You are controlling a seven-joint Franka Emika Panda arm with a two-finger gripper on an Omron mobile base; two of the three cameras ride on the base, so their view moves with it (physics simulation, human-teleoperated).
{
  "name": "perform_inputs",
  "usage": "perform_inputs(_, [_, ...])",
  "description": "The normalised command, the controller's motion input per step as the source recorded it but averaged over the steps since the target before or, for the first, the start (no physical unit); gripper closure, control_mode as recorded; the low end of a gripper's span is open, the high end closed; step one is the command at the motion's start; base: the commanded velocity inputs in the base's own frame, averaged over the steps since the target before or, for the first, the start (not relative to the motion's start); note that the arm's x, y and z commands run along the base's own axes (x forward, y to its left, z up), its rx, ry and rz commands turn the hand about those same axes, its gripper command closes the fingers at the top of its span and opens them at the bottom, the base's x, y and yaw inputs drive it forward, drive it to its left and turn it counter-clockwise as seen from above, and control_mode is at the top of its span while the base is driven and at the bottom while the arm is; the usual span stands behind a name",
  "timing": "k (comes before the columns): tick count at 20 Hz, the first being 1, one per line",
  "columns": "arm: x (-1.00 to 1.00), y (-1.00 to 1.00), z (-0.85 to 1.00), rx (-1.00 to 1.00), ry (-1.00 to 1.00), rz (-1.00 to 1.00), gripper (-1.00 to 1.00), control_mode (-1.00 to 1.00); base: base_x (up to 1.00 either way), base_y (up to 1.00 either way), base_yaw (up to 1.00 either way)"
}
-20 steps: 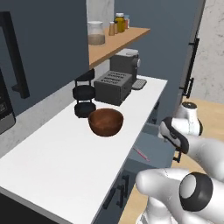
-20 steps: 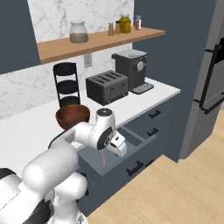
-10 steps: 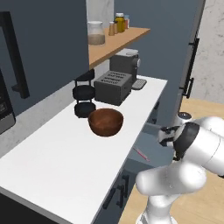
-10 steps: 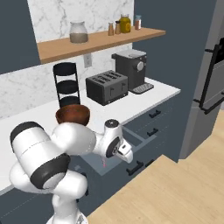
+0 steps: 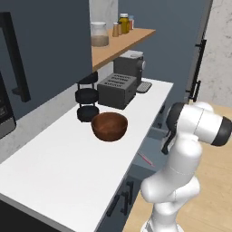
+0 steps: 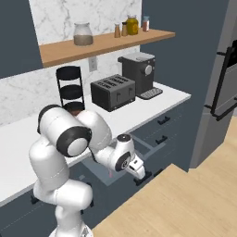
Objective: Pick the tongs from the drawer and place it on the counter.
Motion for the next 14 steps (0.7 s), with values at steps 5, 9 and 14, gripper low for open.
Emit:
perform_inputs(5, [-0.33, -0.66, -0.41, 0.01, 0.2, 0.0, -1.0, -1.0, 0.0, 0.0, 0.0])
perform_inputs(9, [-1.0, -1.0, -0.2, 0.13, 0.28, 0.0, -1.0, -1.0, 0.0, 0.0, 0.0])
perform_inputs(14, [-1.0, -1.0, -0.33, 0.14, 0.24, 0.0, -1.0, -1.0, 0.0, 0.0, 0.0])
